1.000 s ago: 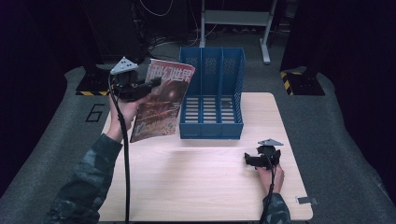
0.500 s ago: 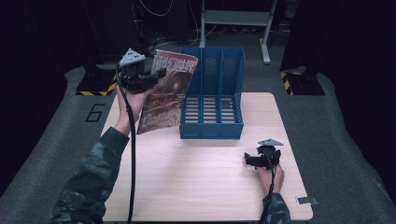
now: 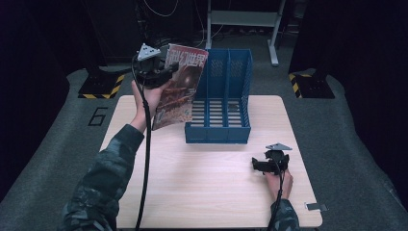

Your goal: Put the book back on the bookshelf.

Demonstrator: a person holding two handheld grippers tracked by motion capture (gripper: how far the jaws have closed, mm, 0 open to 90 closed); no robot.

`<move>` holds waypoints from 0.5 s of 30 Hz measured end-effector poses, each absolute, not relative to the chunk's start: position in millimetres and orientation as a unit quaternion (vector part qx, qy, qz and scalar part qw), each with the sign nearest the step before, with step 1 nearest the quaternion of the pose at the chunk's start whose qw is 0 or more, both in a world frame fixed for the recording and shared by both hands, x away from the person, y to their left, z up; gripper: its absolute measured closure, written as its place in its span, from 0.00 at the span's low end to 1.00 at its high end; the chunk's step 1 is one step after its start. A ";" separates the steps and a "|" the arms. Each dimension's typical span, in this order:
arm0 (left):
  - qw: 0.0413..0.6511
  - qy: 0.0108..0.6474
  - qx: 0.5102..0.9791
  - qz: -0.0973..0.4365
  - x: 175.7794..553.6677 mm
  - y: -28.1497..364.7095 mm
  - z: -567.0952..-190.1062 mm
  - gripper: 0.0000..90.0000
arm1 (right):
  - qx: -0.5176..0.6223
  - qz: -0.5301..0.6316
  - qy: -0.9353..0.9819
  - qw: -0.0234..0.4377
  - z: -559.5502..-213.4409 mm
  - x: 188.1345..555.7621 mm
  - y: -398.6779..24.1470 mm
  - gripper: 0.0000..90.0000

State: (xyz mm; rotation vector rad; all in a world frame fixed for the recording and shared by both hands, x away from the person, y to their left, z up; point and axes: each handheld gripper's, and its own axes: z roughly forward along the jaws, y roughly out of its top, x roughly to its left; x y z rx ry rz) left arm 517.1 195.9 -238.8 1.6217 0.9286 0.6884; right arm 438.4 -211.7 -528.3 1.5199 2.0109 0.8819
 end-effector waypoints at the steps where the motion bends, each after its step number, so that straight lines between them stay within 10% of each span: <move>1: 0.544 0.393 0.681 0.291 518.8 195.2 -239.5 0.93 | 0.553 0.324 0.731 0.235 -528.7 438.5 -211.6 0.07; 15: 0.558 0.428 0.638 0.313 545.3 180.6 -252.8 0.93 | 0.553 0.320 0.733 0.234 -528.2 438.3 -212.0 0.07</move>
